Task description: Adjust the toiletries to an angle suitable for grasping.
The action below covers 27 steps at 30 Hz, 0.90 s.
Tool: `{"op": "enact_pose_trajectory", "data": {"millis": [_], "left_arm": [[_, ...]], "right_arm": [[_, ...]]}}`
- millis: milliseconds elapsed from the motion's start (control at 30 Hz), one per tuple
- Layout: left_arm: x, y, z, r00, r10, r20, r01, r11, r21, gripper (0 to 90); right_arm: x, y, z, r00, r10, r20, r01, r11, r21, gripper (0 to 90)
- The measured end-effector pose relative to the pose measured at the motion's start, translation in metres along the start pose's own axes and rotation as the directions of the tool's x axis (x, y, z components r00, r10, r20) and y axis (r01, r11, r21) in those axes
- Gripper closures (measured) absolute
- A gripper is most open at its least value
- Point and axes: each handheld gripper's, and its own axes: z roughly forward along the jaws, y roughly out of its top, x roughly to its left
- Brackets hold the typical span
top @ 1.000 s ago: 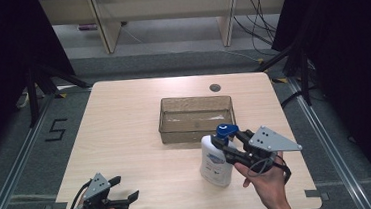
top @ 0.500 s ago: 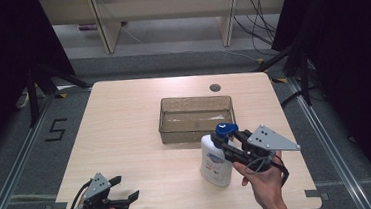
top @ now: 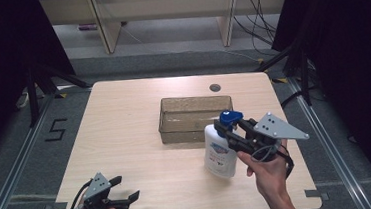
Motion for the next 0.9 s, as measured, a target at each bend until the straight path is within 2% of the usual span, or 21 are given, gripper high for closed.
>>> {"op": "enact_pose_trajectory", "data": {"millis": [133,167,200,233,300,400,467,500,567,700,733,767,800,833,867,900], "left_arm": [[0.0,0.0,0.0,1.0,0.0,0.002,0.0,1.0,0.0,15.2],[0.0,0.0,0.0,1.0,0.001,0.003,-0.001,1.0,-0.001,15.2],[0.0,0.0,0.0,1.0,0.002,0.004,-0.002,1.0,-0.002,15.3],[0.0,0.001,0.0,1.0,0.009,-0.001,-0.009,1.0,0.0,15.3],[-0.001,0.001,-0.001,0.9999,0.013,-0.002,-0.013,0.9999,0.004,15.3],[0.0,0.001,0.0,0.9998,0.017,0.006,-0.017,0.9999,-0.005,15.3],[0.0,0.0,0.0,0.9999,0.01,0.005,-0.01,0.9999,-0.003,15.3],[0.0,0.001,0.0,0.9999,0.013,0.0,-0.013,0.9999,-0.002,15.3],[0.0,0.002,-0.001,0.9999,0.012,-0.01,-0.012,0.9999,0.002,15.3],[0.002,0.001,-0.002,1.0,0.005,-0.002,-0.005,0.9999,-0.01,15.3],[0.002,0.002,-0.003,0.9999,0.0,-0.014,-0.001,0.9999,-0.012,15.3],[0.002,0.002,-0.003,0.9999,0.0,-0.014,0.0,0.9999,-0.012,15.3],[0.001,0.001,-0.002,0.9999,0.0,-0.015,0.0,0.9999,-0.01,15.3],[0.001,0.001,-0.002,1.0,-0.002,-0.003,0.002,0.9998,-0.018,15.3],[0.001,0.001,-0.002,0.9999,0.005,-0.009,-0.005,0.9999,-0.011,15.3],[0.001,0.002,-0.002,1.0,0.004,-0.008,-0.004,0.9999,-0.013,15.3]], "right_arm": [[-0.005,0.011,0.001,0.9999,0.013,-0.006,-0.013,1.0,-0.01,62.4],[-0.006,0.013,0.001,0.9998,0.019,0.004,-0.019,1.0,-0.012,62.3],[-0.008,0.015,0.003,1.0,-0.001,0.006,0.001,1.0,-0.022,62.4],[-0.008,0.018,0.003,0.9998,0.018,0.001,-0.018,1.0,0.0,62.3],[-0.01,0.022,0.004,0.9998,0.02,0.007,-0.02,1.0,-0.002,62.3],[-0.015,0.029,0.006,0.9998,-0.002,0.019,0.003,1.0,-0.018,62.3],[-0.016,0.033,0.006,0.9996,0.014,0.024,-0.014,1.0,-0.016,62.3],[-0.019,0.036,0.007,0.9996,-0.001,0.029,0.002,1.0,-0.025,62.3],[-0.021,0.04,0.009,0.9996,0.019,0.022,-0.019,1.0,-0.019,62.3],[-0.025,0.048,0.013,0.9996,0.008,0.026,-0.007,1.0,-0.029,62.3],[-0.028,0.053,0.015,0.9995,-0.003,0.031,0.004,1.0,-0.029,62.3],[-0.027,0.054,0.016,0.9994,0.014,0.032,-0.013,1.0,-0.025,62.3],[-0.03,0.056,0.018,0.9994,-0.006,0.035,0.007,0.999,-0.032,62.3],[-0.031,0.057,0.019,0.9994,0.003,0.036,-0.002,0.999,-0.035,62.3],[-0.033,0.058,0.02,0.9989,-0.018,0.044,0.02,0.999,-0.045,62.3],[-0.032,0.059,0.021,0.9993,0.017,0.034,-0.016,0.999,-0.032,62.3]]}}
